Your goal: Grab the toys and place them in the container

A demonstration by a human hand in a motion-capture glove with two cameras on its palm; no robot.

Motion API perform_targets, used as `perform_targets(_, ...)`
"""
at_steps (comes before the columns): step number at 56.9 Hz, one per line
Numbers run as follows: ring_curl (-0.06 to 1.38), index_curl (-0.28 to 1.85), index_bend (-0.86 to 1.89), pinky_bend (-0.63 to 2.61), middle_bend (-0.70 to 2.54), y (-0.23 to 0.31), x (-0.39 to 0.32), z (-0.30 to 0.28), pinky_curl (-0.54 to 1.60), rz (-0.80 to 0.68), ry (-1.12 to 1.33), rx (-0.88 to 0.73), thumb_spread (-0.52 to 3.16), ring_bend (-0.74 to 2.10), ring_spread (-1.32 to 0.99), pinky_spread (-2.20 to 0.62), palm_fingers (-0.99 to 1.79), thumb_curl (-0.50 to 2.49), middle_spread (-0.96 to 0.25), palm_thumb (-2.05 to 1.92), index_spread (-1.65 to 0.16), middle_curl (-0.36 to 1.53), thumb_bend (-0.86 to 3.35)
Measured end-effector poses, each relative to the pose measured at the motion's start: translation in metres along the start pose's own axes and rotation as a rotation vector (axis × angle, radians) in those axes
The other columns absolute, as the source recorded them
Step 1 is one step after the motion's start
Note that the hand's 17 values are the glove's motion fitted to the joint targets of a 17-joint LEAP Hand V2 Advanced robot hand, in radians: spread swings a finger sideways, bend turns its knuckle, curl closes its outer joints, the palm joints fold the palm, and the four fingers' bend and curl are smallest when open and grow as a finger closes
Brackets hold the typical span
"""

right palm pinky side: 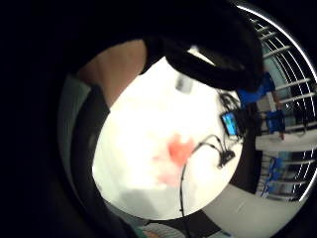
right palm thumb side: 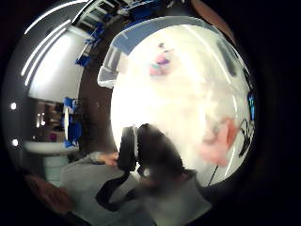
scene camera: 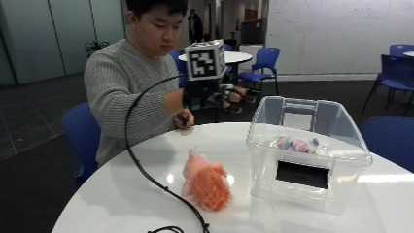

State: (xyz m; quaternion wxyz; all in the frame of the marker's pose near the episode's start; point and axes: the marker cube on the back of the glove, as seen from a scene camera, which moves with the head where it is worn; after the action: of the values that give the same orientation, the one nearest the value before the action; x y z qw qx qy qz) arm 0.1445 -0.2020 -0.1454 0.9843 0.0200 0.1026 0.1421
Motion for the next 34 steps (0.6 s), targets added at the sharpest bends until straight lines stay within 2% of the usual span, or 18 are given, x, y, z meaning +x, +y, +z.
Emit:
perform_targets(4, 0.40, 0.47, 0.19, 0.94, 0.14, 0.029, 0.028, 0.004, 0.33, 0.110, 0.070, 0.017, 1.25, 0.18, -0.06, 0.07, -0.10, 0.35, -0.14, -0.05, -0.40, 0.30, -0.05)
perform_targets(9, 0.40, 0.47, 0.19, 0.92, 0.14, 0.046, 0.057, 0.009, 0.33, 0.238, 0.042, 0.009, 1.25, 0.18, -0.06, 0.07, -0.08, 0.33, -0.14, -0.05, -0.40, 0.29, -0.04)
perform_targets(23, 0.38, 0.45, 0.19, 0.90, 0.14, 0.058, 0.077, 0.058, 0.33, 0.277, 0.035, -0.098, 1.27, 0.18, -0.06, 0.07, -0.07, 0.29, -0.14, -0.03, -0.41, 0.27, -0.03)
perform_targets(34, 0.37, 0.44, 0.16, 0.95, 0.13, 0.064, 0.093, 0.128, 0.34, 0.358, 0.033, -0.300, 1.28, 0.20, -0.07, 0.07, -0.07, 0.30, -0.14, 0.01, -0.40, 0.25, -0.01)
